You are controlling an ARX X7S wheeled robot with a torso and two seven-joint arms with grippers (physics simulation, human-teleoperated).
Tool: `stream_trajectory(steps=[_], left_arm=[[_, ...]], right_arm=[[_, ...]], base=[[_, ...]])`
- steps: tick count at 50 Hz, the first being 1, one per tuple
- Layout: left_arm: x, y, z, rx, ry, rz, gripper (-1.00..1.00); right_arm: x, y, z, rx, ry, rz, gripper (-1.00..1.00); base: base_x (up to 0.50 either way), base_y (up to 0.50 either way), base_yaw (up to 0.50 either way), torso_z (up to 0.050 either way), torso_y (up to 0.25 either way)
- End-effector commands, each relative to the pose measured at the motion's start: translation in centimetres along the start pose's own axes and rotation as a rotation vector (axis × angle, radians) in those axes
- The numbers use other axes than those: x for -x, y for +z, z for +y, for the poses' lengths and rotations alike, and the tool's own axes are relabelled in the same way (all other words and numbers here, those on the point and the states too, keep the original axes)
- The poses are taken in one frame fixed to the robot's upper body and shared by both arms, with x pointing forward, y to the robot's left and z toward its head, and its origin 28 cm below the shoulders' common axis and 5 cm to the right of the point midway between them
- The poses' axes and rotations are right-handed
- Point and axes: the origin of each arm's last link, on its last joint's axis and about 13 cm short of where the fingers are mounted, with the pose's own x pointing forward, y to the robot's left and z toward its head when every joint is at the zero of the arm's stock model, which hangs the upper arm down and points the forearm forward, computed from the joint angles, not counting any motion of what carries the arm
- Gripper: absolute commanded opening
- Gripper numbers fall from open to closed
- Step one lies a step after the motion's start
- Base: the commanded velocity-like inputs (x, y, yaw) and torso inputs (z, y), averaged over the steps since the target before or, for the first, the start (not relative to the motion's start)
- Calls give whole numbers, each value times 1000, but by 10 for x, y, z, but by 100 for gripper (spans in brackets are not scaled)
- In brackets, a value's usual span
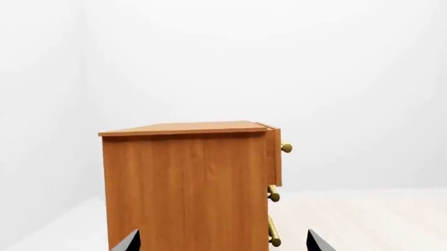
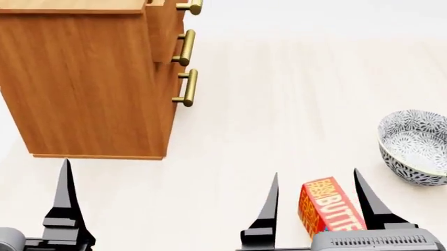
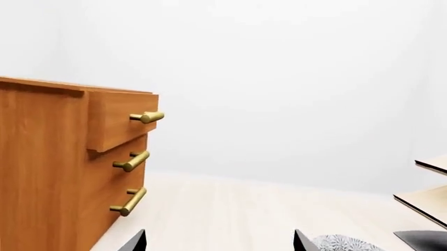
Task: Close the top drawer of the cabinet and put the bowl on top of it.
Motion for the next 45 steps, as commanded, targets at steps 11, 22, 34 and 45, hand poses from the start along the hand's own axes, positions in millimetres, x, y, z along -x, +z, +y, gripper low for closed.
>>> stream_trajectory(steps=[11,22,34,45], left_arm=[[1,2,-1,-3,-4,-6,100],[1,2,-1,-3,-3,-9,100],[3,5,0,0,-3,-15,100],[2,6,0,2,-5,-16,100]], right_arm=[[2,2,-1,-8,13,-9,100],[1,2,-1,-6,16,-10,100],[2,5,0,-4,24,-15,100],[2,6,-1,-4,24,-17,100]], base=[[500,0,0,0,0],[500,0,0,0,0],[500,0,0,0,1],[500,0,0,0,1]])
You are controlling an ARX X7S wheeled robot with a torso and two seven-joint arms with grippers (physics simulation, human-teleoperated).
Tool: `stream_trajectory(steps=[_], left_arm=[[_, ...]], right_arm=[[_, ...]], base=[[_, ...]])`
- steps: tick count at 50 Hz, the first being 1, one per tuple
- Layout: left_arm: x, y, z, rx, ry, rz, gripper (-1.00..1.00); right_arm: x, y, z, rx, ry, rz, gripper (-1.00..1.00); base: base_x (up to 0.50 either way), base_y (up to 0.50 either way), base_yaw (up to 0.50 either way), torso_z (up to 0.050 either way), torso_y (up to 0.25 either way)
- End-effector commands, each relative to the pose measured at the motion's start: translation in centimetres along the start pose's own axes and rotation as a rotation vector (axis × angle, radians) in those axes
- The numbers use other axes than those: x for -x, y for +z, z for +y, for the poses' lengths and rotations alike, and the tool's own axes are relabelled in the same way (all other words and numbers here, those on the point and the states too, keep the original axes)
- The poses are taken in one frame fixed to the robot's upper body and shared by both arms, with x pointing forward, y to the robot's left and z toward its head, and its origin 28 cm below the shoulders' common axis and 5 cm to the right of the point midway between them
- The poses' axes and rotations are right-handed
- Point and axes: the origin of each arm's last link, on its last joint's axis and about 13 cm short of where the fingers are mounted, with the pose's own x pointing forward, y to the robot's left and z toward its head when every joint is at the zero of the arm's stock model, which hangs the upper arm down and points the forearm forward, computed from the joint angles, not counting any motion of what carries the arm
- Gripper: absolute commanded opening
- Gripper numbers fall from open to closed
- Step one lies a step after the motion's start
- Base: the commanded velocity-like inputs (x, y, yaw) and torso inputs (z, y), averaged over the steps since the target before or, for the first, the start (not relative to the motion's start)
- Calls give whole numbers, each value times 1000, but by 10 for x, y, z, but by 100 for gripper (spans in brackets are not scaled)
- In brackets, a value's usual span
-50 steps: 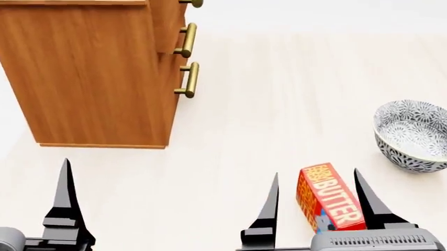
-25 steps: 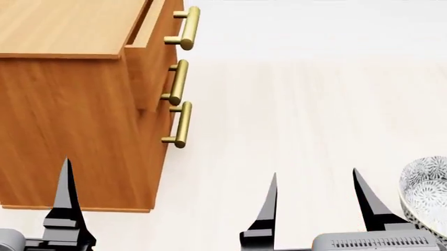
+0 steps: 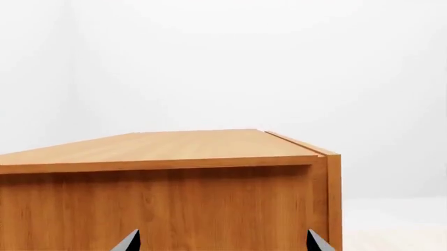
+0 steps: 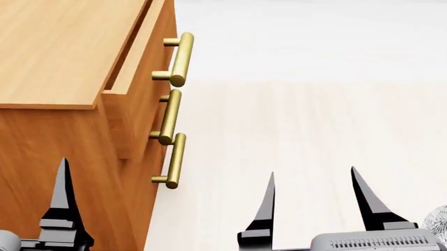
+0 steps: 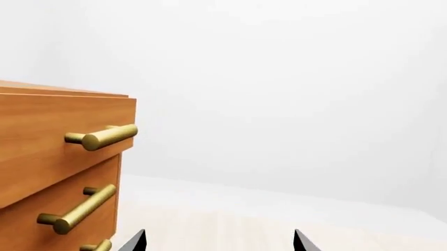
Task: Close the top drawer of the cabinet and put the bowl on top of it.
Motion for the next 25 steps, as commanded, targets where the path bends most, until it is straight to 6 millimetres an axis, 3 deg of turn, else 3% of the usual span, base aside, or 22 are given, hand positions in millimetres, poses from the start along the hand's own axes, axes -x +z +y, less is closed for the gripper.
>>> stream_trajectory(steps=[1,13,17,18,22,23,24,25], left_arm=[[0,1,0,1,-1,-2,100],[1,1,1,5,1,-4,100],[2,1,2,4,3,-3,100],[1,0,2,4,4,-1,100],[-1,0,2,5,4,0,100],[-2,-2,2,-7,14,9,100],[-2,-2,2,-6,15,10,100],[-2,-2,3,-6,14,9,100]], right_arm=[[0,2,0,1,3,-3,100],[-3,0,0,14,-6,6,100],[-15,0,-6,51,-27,18,100],[-40,1,-16,104,-52,60,100],[-58,8,-22,133,-55,80,100],[-86,1,-3,229,41,232,100],[-124,24,4,172,50,134,100],[-153,42,-7,276,30,170,100]], base=[[500,0,0,0,0],[499,0,0,0,0],[0,0,0,0,0],[0,0,0,0,0],[0,0,0,0,0],[0,0,0,0,0],[0,0,0,0,0],[0,0,0,0,0]])
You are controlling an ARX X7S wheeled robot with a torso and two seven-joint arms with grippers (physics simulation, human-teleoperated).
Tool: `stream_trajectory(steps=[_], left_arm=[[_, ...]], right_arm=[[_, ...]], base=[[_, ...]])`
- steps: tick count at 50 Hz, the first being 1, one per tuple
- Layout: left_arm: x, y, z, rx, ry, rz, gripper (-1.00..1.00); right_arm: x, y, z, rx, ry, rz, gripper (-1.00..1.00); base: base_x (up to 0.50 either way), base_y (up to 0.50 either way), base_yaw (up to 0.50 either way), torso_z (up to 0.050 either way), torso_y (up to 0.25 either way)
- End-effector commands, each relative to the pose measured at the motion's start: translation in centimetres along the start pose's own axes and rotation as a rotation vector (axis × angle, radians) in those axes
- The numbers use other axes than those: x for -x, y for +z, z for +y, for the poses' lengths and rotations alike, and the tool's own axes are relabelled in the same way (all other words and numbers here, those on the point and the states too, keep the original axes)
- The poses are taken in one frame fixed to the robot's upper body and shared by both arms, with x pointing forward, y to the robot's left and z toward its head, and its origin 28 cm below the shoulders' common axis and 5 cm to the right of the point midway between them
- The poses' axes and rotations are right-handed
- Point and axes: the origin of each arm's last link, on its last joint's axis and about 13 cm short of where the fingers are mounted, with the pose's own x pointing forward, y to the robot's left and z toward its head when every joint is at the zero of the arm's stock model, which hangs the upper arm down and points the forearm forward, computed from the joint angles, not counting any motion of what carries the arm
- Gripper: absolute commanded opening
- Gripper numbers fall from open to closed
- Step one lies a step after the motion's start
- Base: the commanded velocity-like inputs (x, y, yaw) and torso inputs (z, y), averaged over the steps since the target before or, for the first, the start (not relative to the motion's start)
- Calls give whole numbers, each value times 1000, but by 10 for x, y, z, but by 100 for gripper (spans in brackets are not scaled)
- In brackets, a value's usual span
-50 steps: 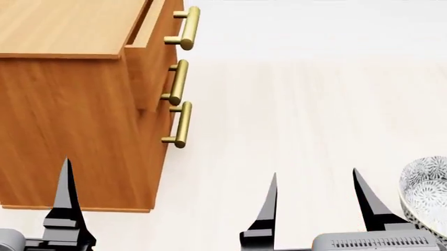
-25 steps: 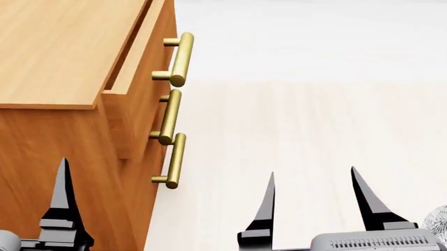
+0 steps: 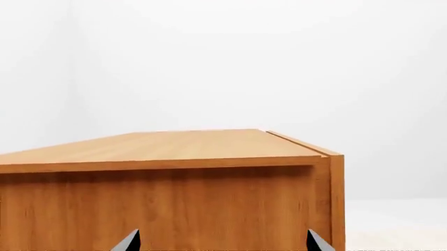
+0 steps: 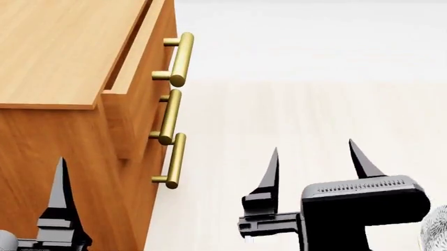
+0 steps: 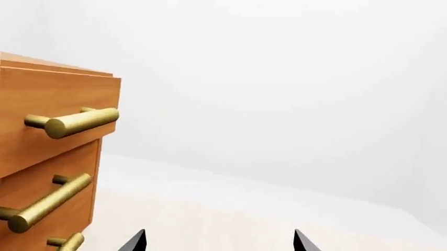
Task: Close the top drawer of the cabinet and put the bowl on top of it.
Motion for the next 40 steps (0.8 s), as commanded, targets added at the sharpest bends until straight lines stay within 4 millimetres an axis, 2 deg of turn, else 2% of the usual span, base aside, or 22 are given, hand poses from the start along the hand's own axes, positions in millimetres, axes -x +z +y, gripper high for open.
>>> stream_trajectory(steps=[1,10,26,40], left_arm=[[-2,-2,1,-7,10,8,100],[-2,-3,3,-9,13,11,100],[-4,-5,3,-16,12,16,100],[-4,-3,1,-23,7,12,100]], right_arm=[[-120,67,-10,230,-17,62,100],[-130,71,-5,240,-14,68,100],[-167,71,4,250,-15,82,100],[-176,58,41,177,67,90,100]], base=[[0,0,0,0,0],[0,0,0,0,0],[0,0,0,0,0],[0,0,0,0,0]])
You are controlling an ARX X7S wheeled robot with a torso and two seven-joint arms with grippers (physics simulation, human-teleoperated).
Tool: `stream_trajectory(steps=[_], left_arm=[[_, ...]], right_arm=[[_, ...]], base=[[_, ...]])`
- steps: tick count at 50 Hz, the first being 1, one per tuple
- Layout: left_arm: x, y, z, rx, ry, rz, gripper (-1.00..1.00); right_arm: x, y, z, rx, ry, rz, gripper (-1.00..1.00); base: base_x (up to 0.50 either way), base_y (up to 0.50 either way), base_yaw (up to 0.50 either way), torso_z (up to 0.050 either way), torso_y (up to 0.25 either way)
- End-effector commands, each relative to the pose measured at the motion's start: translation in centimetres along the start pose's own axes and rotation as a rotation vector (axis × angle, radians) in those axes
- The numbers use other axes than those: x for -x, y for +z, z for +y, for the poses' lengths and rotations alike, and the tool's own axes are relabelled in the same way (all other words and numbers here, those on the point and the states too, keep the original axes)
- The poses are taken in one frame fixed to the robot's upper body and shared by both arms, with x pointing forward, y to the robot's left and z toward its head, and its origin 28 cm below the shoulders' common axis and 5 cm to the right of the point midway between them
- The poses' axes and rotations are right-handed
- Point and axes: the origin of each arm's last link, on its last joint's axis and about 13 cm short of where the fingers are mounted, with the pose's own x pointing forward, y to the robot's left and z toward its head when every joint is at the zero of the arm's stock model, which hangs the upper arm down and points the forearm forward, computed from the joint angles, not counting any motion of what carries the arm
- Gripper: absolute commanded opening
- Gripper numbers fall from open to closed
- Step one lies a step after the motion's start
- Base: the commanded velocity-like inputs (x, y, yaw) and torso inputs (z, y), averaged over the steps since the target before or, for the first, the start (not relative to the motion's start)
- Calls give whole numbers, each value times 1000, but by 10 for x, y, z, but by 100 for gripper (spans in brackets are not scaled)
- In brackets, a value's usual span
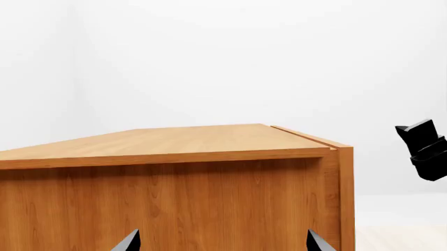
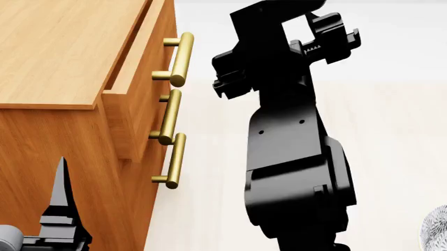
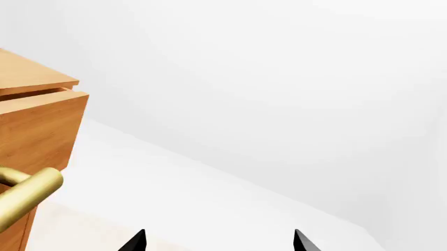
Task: Close the top drawer of the cabinet and put the bowl on top of it.
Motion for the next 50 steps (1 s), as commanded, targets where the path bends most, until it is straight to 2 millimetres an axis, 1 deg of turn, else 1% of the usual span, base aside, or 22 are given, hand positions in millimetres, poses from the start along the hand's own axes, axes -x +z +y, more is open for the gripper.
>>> stream_trajectory(steps=[1,8,10,11,12,15,19,25,35,45,50], left_arm=[[0,1,1,-6,1,-2,100],[0,0,3,-9,10,2,100],[-1,-1,3,-8,11,3,100],[-1,-1,3,-8,11,3,100],[0,-2,3,-9,9,4,100],[0,-3,4,-12,13,8,100],[0,-3,5,-15,16,10,100],[0,-4,4,-14,15,13,100],[0,-7,5,-16,15,18,100],[-1,-8,5,-15,18,21,100],[-1,-7,5,-17,20,20,100]], right_arm=[[-12,0,28,-48,66,-2,100],[-12,-6,51,-66,126,-5,100],[-10,-11,63,-86,170,-1,100],[-10,-11,63,-86,170,-1,100],[-8,-14,69,-81,186,2,100],[-6,-20,80,-86,215,6,100],[-1,-15,88,-105,251,-11,100],[5,-10,95,-111,273,-27,100],[15,-6,111,-115,331,-47,100],[19,-2,114,-119,354,-65,100],[20,0,110,-116,350,-69,100]], base=[[0,0,0,0,0],[0,0,0,0,0],[0,0,0,0,0],[0,0,0,0,0],[0,0,0,0,0],[0,0,0,0,0],[0,0,0,0,0],[0,0,0,0,0],[0,0,0,0,0],[0,0,0,0,0],[0,0,0,0,0]])
